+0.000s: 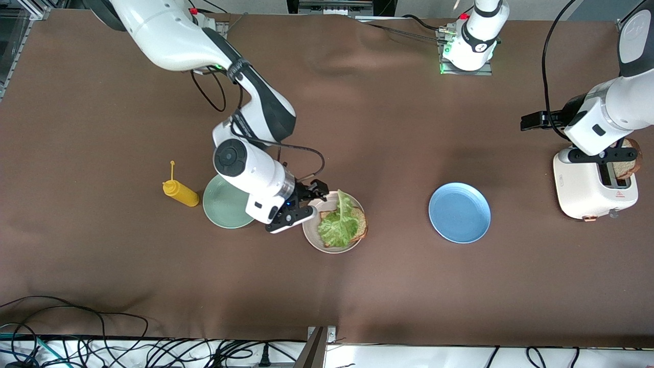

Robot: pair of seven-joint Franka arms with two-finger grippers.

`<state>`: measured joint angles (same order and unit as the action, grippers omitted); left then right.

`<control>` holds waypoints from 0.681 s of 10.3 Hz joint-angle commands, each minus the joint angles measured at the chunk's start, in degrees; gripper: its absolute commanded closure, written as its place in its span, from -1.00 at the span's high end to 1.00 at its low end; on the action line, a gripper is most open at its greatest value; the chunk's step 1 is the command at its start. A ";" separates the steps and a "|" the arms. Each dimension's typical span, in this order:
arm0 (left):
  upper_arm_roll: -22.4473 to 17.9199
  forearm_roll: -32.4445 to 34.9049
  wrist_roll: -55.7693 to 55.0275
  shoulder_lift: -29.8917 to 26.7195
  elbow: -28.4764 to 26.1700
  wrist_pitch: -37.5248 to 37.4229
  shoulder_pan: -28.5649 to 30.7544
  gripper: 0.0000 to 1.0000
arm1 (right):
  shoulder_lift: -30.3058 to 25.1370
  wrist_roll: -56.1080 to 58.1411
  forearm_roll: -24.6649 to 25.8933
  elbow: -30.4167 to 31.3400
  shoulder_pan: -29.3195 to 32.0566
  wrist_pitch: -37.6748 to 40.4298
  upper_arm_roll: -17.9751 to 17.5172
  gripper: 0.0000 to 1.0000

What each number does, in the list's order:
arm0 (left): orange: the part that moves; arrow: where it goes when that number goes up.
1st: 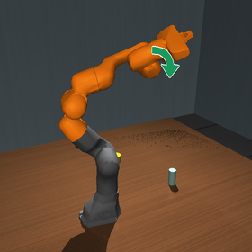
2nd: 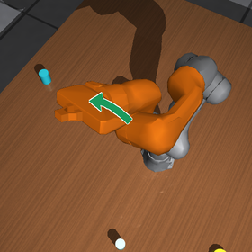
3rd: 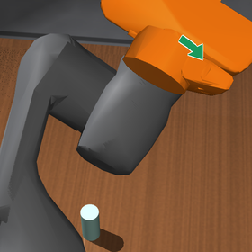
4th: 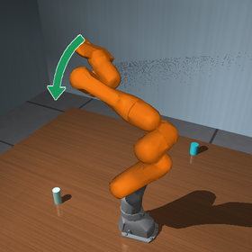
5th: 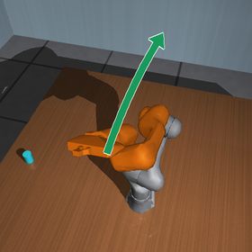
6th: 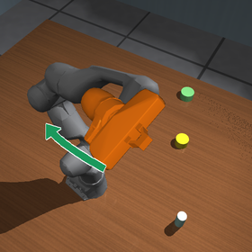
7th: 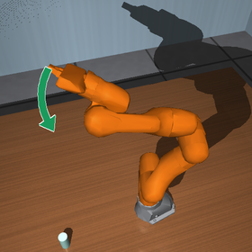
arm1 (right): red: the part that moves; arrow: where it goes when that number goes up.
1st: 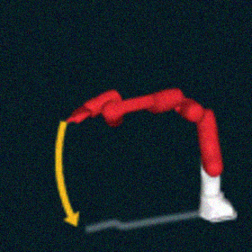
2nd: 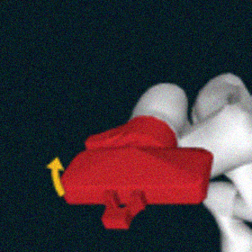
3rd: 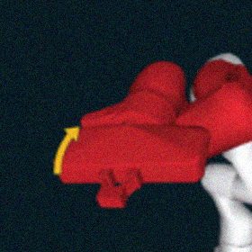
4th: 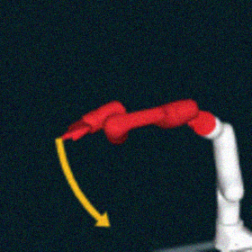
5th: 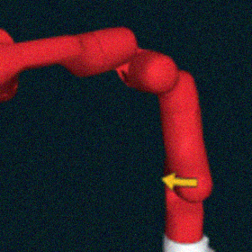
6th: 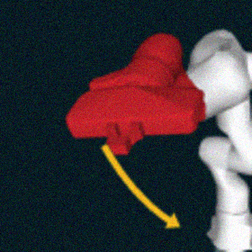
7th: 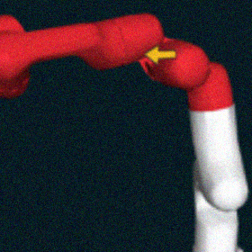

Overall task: Make sandwich on beige plate with both arms
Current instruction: 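Open the right gripper to release the lettuce and raise it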

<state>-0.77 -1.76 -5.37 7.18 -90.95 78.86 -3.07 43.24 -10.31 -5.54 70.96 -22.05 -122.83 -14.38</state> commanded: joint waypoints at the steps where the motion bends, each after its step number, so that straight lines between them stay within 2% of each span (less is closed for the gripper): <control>1: 0.07 1.49 0.54 -0.42 -0.46 -0.20 -0.10 1.00 | -5.95 -0.06 6.38 1.03 -0.27 9.23 1.63 1.00; 4: 0.07 1.40 0.54 -0.33 -0.46 -0.20 -0.01 1.00 | -10.01 -0.06 15.18 1.03 -0.27 17.69 1.90 1.00; 7: 0.07 1.40 0.54 -0.42 -0.37 -0.20 -0.10 1.00 | -13.09 -0.05 15.21 1.20 -0.19 24.98 4.18 1.00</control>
<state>-0.76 -1.76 -5.37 7.24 -91.13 78.86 -3.07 32.71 -10.33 9.12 70.91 -22.06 -100.76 -11.02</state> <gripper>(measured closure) 0.000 0.000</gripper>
